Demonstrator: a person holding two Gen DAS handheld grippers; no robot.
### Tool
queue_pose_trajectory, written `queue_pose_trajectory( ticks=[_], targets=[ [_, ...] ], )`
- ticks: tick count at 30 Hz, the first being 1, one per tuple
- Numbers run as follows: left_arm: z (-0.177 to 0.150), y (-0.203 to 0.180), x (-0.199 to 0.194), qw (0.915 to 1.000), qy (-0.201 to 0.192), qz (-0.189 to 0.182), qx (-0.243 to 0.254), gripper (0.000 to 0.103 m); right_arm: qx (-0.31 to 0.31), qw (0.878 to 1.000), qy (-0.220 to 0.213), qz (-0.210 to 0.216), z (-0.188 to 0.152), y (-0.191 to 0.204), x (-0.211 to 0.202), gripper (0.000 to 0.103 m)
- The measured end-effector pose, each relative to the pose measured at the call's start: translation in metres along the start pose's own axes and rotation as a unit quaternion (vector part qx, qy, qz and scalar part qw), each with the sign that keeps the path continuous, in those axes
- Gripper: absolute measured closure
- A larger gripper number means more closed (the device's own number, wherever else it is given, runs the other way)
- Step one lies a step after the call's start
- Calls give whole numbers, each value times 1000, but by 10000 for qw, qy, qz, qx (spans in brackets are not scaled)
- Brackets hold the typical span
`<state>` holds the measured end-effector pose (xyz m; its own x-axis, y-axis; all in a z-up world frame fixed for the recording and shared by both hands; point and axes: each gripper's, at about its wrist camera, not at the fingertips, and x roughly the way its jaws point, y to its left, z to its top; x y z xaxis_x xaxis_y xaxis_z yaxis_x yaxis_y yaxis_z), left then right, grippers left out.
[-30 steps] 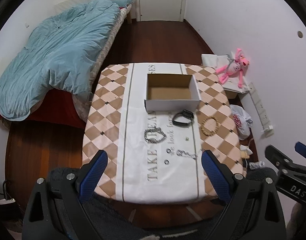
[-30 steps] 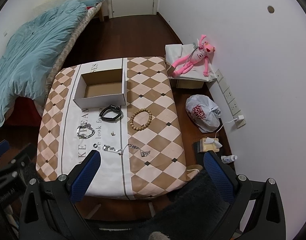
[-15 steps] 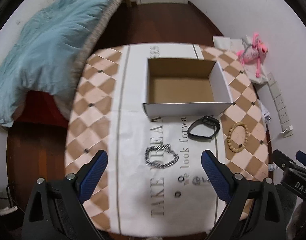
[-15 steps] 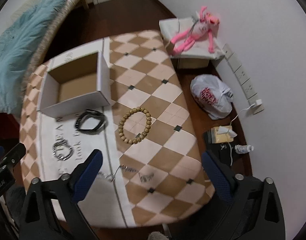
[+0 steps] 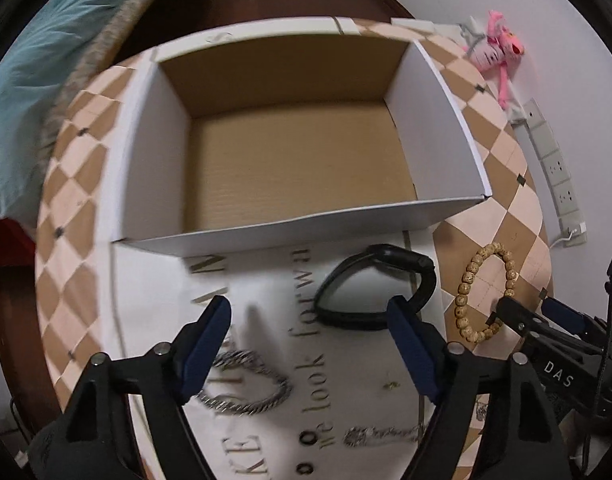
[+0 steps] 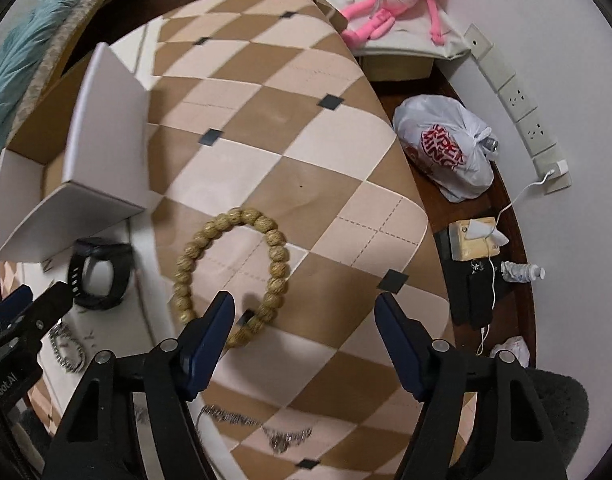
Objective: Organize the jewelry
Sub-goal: 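Grasp the black watch band with the left tool while the right tool grasps the wooden bead bracelet, then carry both items into the white box and open both tools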
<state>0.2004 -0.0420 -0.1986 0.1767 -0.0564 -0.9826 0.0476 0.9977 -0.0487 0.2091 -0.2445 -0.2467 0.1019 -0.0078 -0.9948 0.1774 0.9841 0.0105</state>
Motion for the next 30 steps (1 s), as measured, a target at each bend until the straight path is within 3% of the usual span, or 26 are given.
queue_pose_trajectory(
  ticks=[3, 7, 9, 12, 13, 14, 16, 17, 18, 19, 30],
  targets=[
    [2, -3, 10, 9999, 75, -85, 23, 27, 39, 10000, -19, -36, 3, -4, 8, 31],
    [6, -4, 18, 9996, 165, -218, -6, 44, -1, 9999, -105, -74, 6, -3, 10, 31],
    [7, -3, 19, 9997, 117, -195, 3, 47, -53, 9998, -168, -123, 6, -2, 10, 32],
    [8, -2, 17, 9999, 37, -135, 38, 60, -59, 9997, -224, -116, 5, -2, 9, 32],
    [8, -1, 16, 9999, -5, -112, 51, 73, -68, 9996, -261, -117, 4, -2, 8, 34],
    [9, 0, 16, 9999, -32, -98, 65, 82, -87, 9994, -314, -113, 3, -1, 7, 42],
    [9, 2, 16, 9999, -70, -84, 97, 89, -147, 9989, -427, -101, -1, 2, 3, 55],
    [8, 3, 16, 9999, -92, -86, 112, 92, -169, 9988, -449, -105, -2, 5, 1, 69],
    [6, 4, 16, 9998, -121, -80, 132, 94, -206, 9986, -476, -100, -2, 7, 0, 86],
    [6, 3, 16, 9997, -136, -78, 161, 97, -218, 9986, -479, -101, -3, 8, -1, 93],
    [-17, 16, 1, 9995, -264, -70, 131, 101, -59, 9977, -619, 250, -13, 3, -15, 94]
  ],
)
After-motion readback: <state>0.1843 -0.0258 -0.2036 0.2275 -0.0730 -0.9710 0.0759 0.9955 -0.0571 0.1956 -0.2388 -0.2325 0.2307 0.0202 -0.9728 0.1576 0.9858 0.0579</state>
